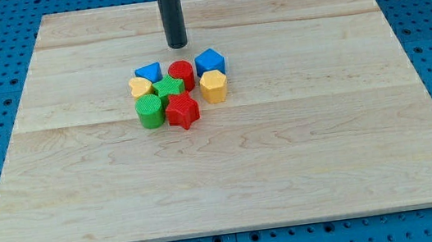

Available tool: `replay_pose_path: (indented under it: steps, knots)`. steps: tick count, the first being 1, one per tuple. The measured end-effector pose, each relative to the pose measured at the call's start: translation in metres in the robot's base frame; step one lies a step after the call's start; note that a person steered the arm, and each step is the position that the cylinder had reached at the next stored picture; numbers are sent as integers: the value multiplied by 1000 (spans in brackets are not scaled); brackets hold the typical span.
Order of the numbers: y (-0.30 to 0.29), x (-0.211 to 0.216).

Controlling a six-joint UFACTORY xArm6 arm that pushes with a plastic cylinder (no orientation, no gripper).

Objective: Place the green circle to the top left of the red star

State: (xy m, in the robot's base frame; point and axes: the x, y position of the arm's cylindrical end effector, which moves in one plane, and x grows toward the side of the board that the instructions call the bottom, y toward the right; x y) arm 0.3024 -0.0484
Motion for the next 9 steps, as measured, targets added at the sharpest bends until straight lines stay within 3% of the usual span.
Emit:
replay_pose_path:
  steps: [4, 6, 7, 9]
  knots:
    - [0, 4]
    - [-72, 13]
    - [-76, 65]
    - [-93, 89]
